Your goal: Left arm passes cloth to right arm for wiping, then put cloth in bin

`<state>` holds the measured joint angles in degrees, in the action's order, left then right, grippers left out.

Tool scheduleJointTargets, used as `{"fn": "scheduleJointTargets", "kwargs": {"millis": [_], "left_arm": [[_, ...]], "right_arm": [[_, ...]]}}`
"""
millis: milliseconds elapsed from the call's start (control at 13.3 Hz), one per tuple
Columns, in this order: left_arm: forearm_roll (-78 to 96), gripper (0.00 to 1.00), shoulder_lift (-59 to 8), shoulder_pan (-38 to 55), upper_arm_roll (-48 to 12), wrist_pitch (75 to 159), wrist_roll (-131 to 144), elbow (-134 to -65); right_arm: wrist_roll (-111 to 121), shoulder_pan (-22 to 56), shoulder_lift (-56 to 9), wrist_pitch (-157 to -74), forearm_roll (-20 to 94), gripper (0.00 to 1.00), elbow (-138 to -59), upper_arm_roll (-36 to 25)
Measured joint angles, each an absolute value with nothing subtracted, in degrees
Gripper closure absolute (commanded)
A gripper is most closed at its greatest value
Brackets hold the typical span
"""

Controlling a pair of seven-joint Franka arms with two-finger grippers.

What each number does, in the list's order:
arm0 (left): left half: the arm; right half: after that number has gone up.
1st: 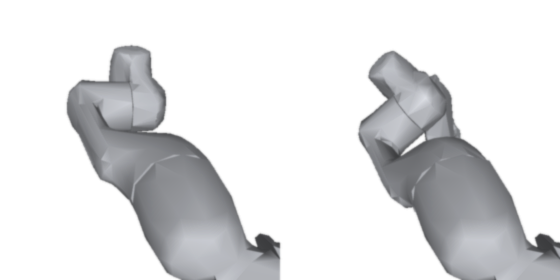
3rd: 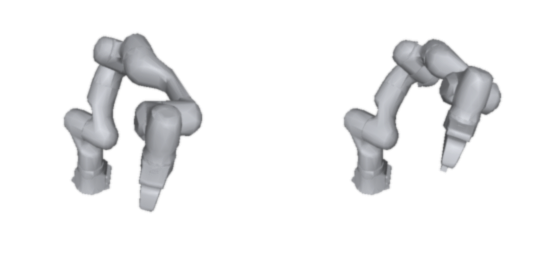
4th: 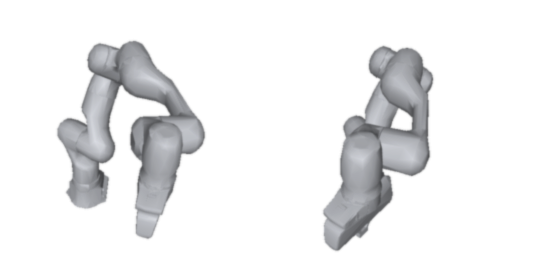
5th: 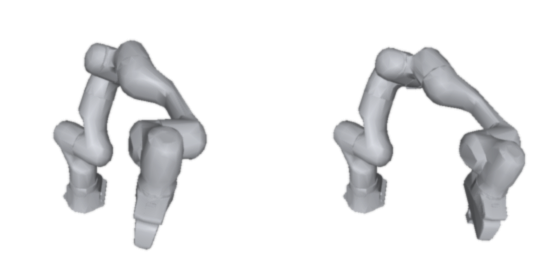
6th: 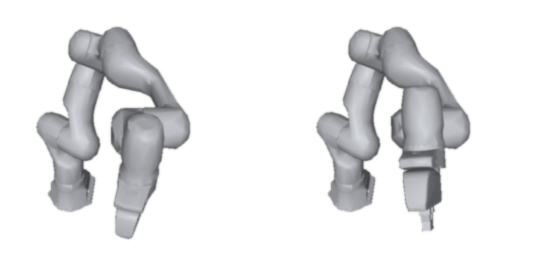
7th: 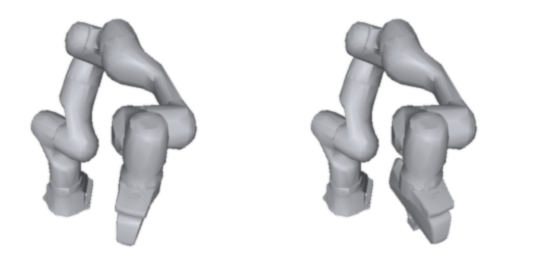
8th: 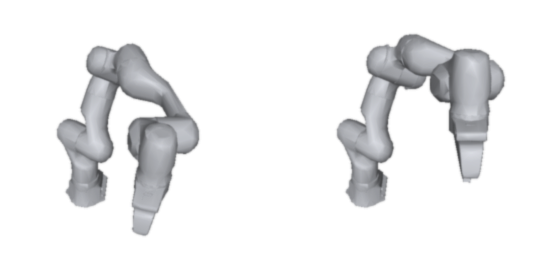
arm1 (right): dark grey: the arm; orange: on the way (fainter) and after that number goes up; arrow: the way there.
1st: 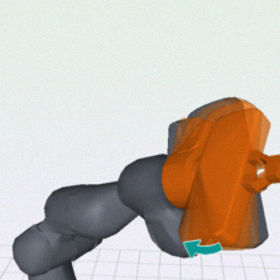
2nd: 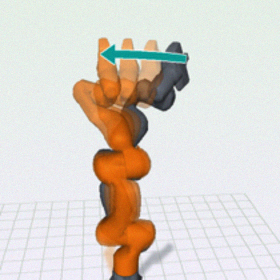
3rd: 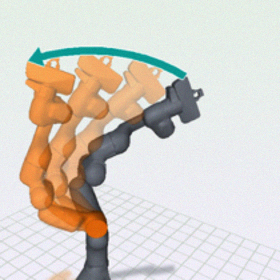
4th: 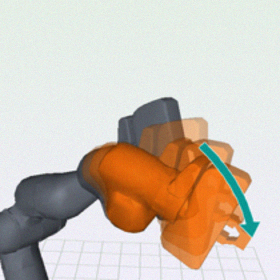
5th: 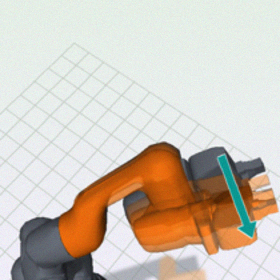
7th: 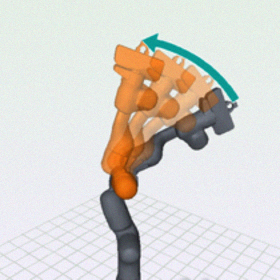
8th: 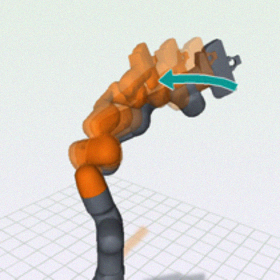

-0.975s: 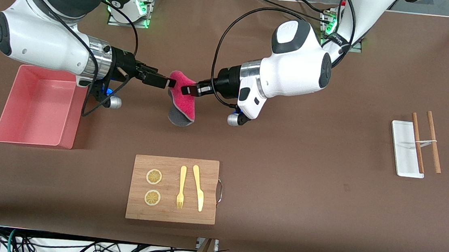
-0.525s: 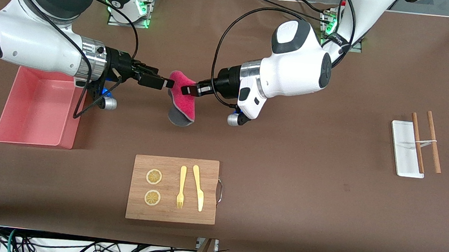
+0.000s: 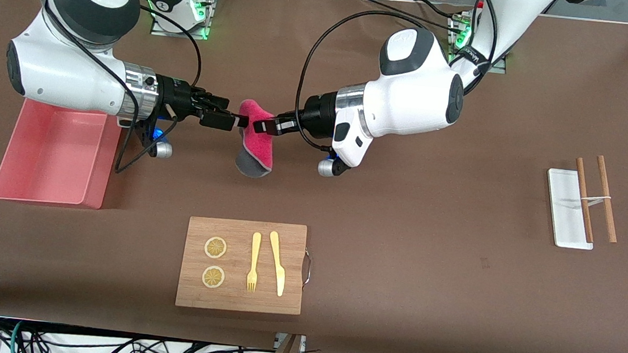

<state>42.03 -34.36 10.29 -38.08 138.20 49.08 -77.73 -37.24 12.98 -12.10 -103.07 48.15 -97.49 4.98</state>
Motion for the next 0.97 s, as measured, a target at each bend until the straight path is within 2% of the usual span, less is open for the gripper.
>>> {"fn": "scheduleJointTargets", "kwargs": {"millis": [75, 225, 975], "left_arm": [[42.0, 1.00, -34.4, 10.3, -38.1, 138.2, 49.1, -77.7], [42.0, 1.00, -34.4, 10.3, -38.1, 138.2, 49.1, -77.7], [42.0, 1.00, -34.4, 10.3, -38.0, 138.2, 49.1, -77.7]], "right_arm": [[-37.2, 13.0, -12.1, -103.1, 48.2, 0.17, -97.5, 5.0], [-37.2, 13.0, -12.1, -103.1, 48.5, 0.07, -97.5, 5.0], [-36.8, 13.0, -12.1, -103.3, 50.7, 0.02, -97.4, 4.9]]}}
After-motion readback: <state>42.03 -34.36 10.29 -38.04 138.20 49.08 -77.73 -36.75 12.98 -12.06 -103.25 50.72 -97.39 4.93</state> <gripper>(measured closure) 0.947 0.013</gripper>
